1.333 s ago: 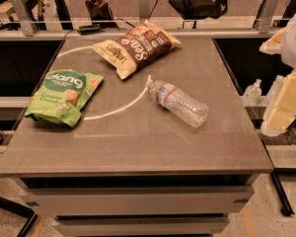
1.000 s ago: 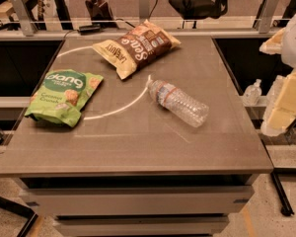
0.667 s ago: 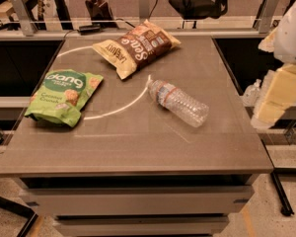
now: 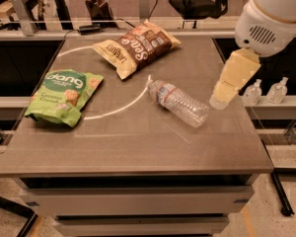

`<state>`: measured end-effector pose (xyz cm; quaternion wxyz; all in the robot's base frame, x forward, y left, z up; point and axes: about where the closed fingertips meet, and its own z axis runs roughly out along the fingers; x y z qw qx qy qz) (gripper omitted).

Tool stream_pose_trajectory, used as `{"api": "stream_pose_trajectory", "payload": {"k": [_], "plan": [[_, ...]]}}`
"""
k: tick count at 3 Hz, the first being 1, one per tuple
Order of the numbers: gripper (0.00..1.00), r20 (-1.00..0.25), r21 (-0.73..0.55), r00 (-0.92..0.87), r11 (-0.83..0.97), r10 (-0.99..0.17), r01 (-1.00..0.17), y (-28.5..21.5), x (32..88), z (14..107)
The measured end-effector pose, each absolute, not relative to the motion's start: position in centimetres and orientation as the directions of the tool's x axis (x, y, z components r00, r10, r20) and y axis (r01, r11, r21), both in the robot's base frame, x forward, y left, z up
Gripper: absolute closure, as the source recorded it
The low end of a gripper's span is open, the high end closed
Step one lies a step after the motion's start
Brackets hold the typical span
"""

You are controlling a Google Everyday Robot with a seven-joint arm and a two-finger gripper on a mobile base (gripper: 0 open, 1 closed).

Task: Place water bottle upright

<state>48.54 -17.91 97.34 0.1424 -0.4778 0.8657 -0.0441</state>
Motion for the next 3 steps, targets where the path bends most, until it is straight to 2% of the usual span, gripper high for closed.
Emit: {"api": "stream_pose_trajectory", "payload": {"k": [2, 3], "plan": [[0.0, -0.256, -0.126, -0.662, 0.703, -0.705, -0.7, -14.2, 51.7, 95.3], [0.0, -0.228, -0.104, -0.68, 0.712, -0.696, -0.694, -12.8, 52.9, 93.3]]}}
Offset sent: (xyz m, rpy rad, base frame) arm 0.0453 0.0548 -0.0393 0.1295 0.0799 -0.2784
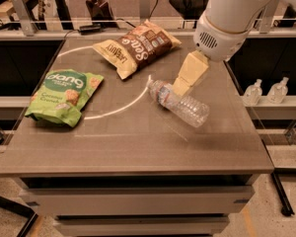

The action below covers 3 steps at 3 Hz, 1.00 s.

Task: Place water bottle upright

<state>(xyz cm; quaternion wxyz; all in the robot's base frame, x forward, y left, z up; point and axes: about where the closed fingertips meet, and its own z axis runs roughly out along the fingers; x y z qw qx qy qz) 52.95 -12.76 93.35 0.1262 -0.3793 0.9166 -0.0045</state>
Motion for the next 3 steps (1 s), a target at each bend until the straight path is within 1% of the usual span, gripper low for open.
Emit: {"api": "stream_pose_trajectory", "payload": {"k": [2, 3], "plan": [[0.0, -0.159, -0.064, -0.645, 0.66, -0.748, -0.749, -11.0, 54.1, 89.0], [0.0, -0.123, -0.041, -0.648, 0.656, -0.752, -0.754, -10.0, 54.6, 87.5]]}}
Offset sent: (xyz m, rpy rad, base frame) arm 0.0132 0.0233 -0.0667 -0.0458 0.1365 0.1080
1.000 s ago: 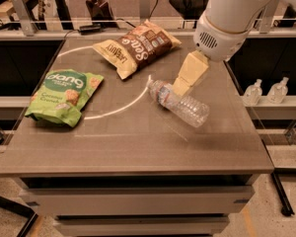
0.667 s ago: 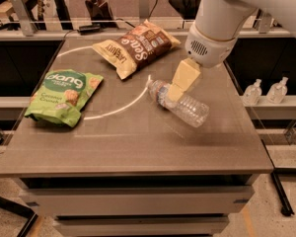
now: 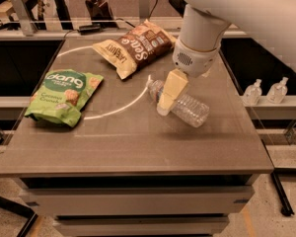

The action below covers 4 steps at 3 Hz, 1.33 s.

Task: Place water bottle upright

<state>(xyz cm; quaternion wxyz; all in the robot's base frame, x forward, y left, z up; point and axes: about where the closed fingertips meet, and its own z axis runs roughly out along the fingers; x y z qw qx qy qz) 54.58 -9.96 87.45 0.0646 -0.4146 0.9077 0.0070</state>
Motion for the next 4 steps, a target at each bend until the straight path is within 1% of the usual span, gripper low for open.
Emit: {"api": "stream_pose_trajectory", "payload": {"k": [1, 3, 4], "plan": [[0.0, -0.081, -0.028, -0.661, 0.665, -0.746, -0.746, -8.8, 55.1, 86.0], [0.0, -0.037, -0.01, -0.669, 0.67, -0.742, -0.742, -7.0, 55.1, 83.8], [0.18, -0.041, -0.043, -0.688, 0.69, -0.724, -0.723, -7.0, 55.3, 83.4]]}}
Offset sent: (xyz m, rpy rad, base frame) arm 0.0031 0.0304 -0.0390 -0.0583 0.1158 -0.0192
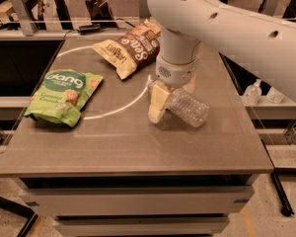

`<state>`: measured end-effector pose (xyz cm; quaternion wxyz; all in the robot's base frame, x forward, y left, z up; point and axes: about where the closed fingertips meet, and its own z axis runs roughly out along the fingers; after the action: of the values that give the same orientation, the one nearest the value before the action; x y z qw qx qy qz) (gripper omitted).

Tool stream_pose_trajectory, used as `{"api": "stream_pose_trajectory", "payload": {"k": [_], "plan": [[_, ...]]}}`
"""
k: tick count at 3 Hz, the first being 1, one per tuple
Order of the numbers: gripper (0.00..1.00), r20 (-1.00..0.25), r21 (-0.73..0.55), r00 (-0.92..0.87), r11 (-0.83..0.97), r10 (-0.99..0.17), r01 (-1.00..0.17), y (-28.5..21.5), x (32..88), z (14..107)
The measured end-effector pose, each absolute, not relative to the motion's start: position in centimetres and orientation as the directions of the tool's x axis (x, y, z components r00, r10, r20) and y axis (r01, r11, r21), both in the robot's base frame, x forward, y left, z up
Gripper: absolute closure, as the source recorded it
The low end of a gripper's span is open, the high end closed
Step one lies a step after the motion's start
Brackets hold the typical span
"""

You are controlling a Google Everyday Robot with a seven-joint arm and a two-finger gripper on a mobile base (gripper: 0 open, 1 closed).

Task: Place water bottle upright

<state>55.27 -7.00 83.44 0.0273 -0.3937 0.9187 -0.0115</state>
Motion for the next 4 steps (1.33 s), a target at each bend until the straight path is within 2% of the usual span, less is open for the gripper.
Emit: {"api": "stream_pose_trajectory", "payload": {"k": [3, 4], "plan": [[0.89, -0.097, -0.091, -0.677, 0.684, -0.729, -0.724, -7.0, 54.8, 84.7], [1.0, -0.245, -0.099, -0.617, 0.652, -0.748, -0.752, -7.3, 54.4, 88.3]]}}
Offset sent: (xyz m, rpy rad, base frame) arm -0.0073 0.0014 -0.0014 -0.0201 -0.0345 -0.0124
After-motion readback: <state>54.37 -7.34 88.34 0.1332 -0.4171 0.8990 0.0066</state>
